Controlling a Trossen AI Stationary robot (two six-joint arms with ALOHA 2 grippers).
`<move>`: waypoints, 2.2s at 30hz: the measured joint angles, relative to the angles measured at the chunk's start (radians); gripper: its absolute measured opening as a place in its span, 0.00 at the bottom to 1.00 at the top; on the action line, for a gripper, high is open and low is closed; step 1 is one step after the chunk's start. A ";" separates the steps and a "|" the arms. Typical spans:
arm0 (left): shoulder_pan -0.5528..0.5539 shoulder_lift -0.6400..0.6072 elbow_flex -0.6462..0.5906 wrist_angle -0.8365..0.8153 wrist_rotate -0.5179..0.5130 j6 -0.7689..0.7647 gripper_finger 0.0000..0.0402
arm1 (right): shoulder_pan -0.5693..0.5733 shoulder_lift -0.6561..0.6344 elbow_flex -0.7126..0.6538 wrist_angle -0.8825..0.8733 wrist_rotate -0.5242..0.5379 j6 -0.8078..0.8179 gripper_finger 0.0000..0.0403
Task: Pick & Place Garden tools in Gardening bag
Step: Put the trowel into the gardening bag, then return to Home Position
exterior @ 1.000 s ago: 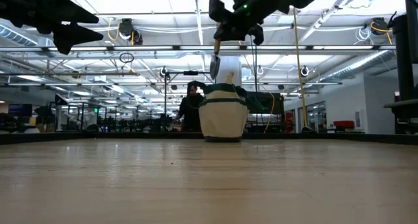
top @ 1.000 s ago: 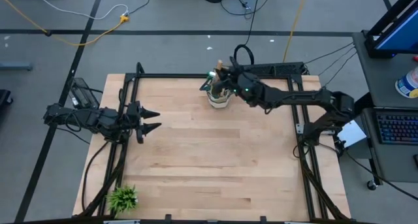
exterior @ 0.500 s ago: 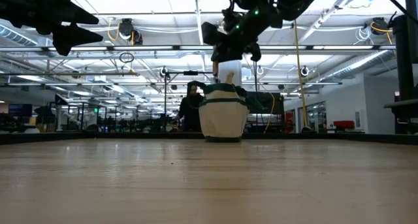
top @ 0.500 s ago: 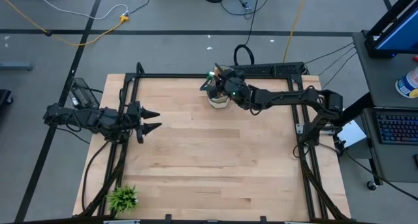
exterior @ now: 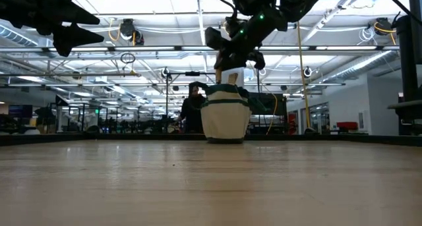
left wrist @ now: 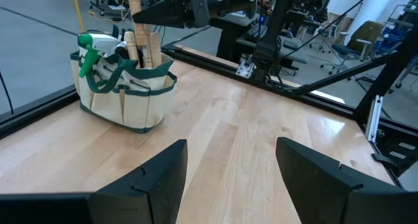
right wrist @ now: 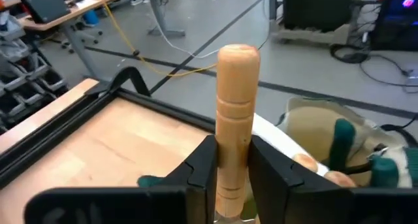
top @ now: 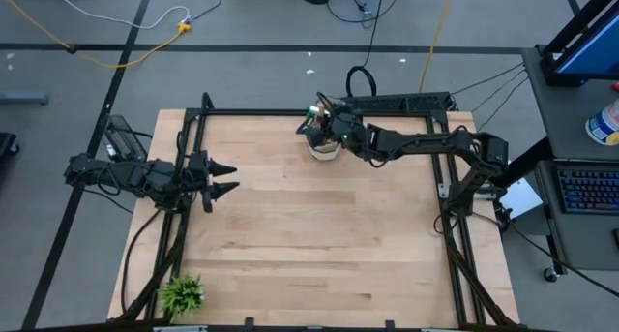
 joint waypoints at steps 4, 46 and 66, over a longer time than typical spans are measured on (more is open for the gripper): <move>0.000 0.000 0.000 0.000 0.000 -0.008 0.60 | -0.006 0.000 0.000 -0.009 -0.025 -0.001 0.18; 0.000 -0.076 0.001 -0.018 0.087 0.090 0.60 | -0.018 -0.242 -0.002 -0.143 -0.207 -0.420 0.06; 0.000 -0.269 -0.088 -0.072 0.081 0.136 0.60 | 0.074 -0.605 -0.395 -0.070 -0.182 -0.338 0.00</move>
